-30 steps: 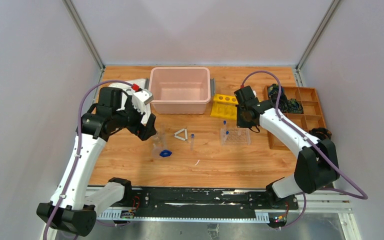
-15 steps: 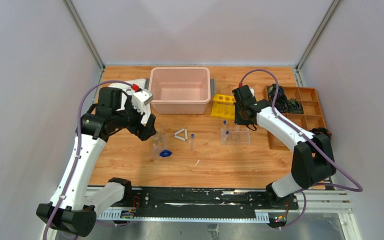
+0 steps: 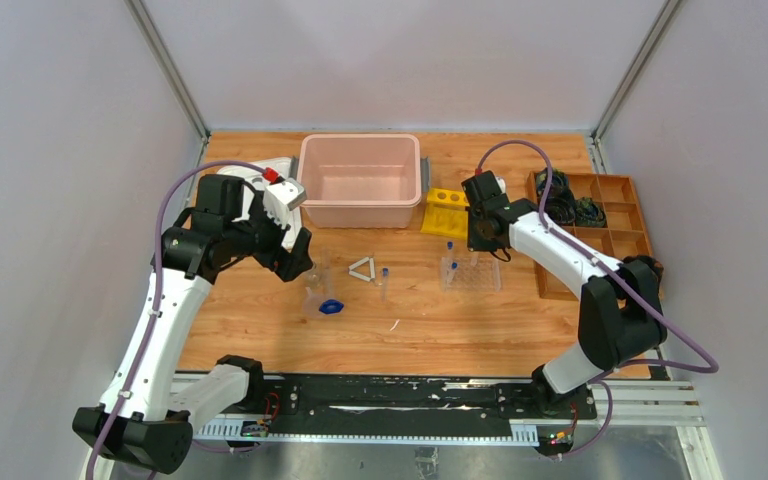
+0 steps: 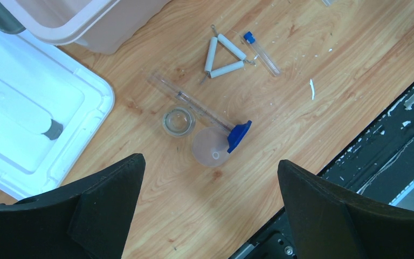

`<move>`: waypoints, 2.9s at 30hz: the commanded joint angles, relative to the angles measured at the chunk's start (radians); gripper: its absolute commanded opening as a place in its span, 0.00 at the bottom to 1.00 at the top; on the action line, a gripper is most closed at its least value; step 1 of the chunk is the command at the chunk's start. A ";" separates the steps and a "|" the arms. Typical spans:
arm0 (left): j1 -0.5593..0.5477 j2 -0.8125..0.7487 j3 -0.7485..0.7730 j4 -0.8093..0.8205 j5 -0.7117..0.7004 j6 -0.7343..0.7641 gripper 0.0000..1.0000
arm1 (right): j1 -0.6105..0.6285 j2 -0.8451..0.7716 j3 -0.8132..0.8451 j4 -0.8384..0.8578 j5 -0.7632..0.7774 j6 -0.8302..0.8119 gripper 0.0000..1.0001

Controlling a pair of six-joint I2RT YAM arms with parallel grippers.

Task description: Organize the chemistry lab equipment

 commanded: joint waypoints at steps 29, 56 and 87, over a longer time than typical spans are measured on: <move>-0.002 -0.009 0.048 0.007 0.014 -0.009 1.00 | 0.325 -0.049 0.175 -0.011 -0.033 0.125 0.47; -0.002 -0.043 0.043 0.007 0.005 0.004 1.00 | 0.472 0.404 0.243 0.113 -0.004 0.268 0.38; -0.002 -0.064 0.097 0.007 0.060 -0.012 1.00 | 0.563 -0.050 0.074 0.293 0.078 0.264 0.00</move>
